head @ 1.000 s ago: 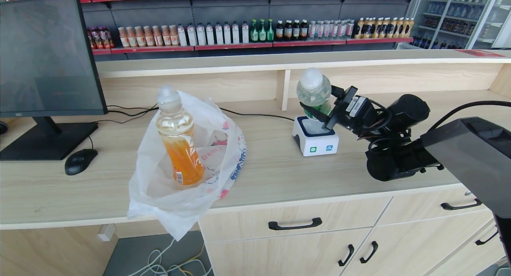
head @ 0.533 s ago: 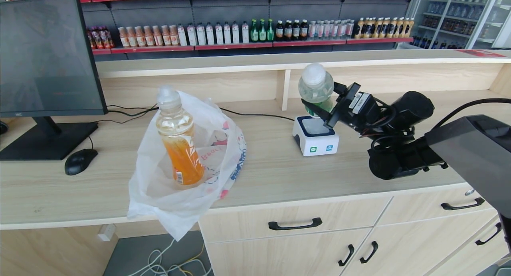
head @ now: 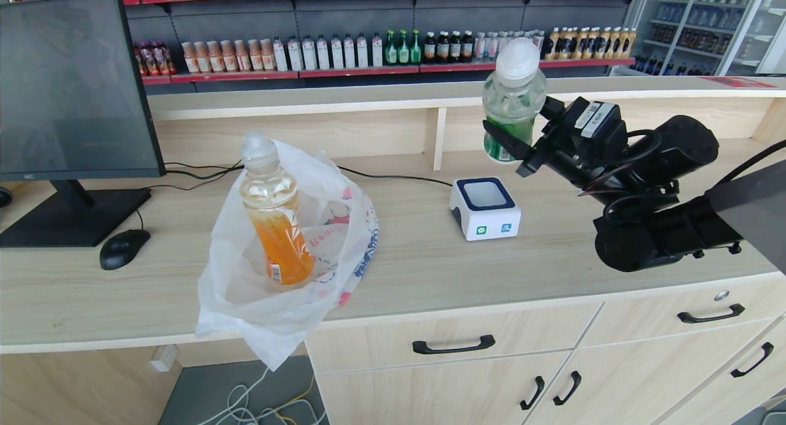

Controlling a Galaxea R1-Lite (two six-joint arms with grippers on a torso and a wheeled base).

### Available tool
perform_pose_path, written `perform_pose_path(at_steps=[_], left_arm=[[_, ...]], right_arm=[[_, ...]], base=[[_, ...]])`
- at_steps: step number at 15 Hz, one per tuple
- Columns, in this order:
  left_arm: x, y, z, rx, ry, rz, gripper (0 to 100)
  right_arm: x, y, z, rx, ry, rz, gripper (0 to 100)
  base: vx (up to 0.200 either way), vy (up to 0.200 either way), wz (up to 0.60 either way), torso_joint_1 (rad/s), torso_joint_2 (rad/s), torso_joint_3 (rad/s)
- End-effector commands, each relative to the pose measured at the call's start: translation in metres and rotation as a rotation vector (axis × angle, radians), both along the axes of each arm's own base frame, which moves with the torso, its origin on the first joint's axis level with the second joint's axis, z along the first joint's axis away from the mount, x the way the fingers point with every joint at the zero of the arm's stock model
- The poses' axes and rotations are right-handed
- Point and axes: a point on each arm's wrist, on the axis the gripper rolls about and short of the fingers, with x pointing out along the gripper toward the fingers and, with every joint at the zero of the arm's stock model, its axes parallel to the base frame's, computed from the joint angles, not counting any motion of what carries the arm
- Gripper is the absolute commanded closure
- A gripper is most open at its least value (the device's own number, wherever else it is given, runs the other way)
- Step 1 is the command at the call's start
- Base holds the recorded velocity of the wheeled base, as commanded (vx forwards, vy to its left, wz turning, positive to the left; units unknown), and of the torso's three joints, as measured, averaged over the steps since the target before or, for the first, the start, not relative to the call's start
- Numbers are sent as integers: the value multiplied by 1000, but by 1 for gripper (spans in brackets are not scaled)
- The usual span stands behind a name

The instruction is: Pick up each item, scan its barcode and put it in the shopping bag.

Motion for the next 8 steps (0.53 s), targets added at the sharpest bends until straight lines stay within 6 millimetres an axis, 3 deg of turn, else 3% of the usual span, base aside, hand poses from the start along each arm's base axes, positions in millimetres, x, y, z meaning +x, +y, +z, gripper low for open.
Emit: perform_pose_path(at_steps=[1, 6, 8], left_arm=[[0, 0, 0, 0, 0, 0, 0], [0, 0, 0, 0, 0, 0, 0], [0, 0, 0, 0, 0, 0, 0]], right_arm=[[-9, -2, 8, 5, -5, -1, 100], [-42, -4, 8, 115, 127, -90, 100], [-70, -2, 7, 247, 254, -149, 100]], base=[[0, 0, 0, 0, 0, 0], [0, 0, 0, 0, 0, 0], [0, 0, 0, 0, 0, 0]])
